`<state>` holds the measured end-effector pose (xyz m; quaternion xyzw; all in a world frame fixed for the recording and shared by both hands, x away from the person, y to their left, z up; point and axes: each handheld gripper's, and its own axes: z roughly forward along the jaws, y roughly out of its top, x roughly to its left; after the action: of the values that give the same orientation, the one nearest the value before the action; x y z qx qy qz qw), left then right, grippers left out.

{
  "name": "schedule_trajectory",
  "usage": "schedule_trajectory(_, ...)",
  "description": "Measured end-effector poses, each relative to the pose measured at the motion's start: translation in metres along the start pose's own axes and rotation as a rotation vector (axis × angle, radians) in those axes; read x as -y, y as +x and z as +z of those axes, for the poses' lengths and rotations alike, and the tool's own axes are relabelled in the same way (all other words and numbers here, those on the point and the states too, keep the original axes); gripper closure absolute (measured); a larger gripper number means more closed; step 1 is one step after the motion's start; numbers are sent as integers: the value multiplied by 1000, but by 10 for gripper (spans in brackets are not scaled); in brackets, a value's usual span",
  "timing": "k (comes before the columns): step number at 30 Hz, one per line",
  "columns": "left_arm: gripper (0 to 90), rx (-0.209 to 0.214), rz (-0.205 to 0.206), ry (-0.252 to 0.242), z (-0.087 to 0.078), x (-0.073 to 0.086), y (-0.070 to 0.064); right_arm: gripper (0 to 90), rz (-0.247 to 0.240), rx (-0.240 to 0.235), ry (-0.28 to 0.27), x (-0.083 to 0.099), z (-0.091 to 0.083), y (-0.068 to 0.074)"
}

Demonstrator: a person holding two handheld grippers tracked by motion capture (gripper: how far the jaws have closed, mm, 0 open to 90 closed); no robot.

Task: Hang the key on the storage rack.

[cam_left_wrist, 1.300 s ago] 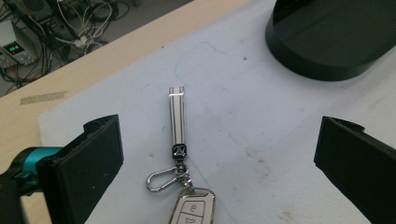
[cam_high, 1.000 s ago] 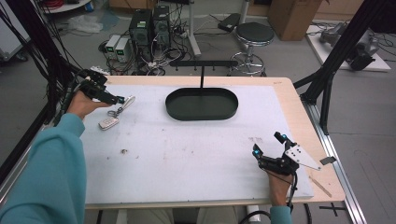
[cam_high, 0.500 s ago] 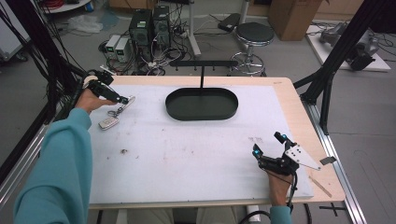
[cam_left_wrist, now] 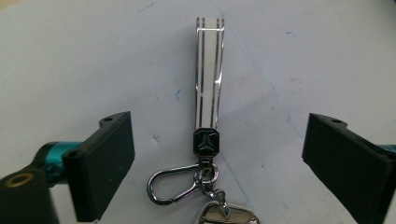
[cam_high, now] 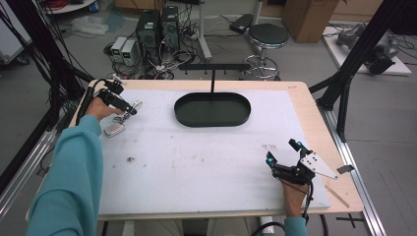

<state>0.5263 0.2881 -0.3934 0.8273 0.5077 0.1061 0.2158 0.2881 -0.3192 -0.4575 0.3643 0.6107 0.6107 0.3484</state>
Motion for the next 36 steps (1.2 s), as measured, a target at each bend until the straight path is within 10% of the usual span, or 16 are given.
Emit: schedule_trajectory(36, 627, -55, -11, 112, 18, 1, -1, 27, 0, 1, -1, 0, 0, 0)
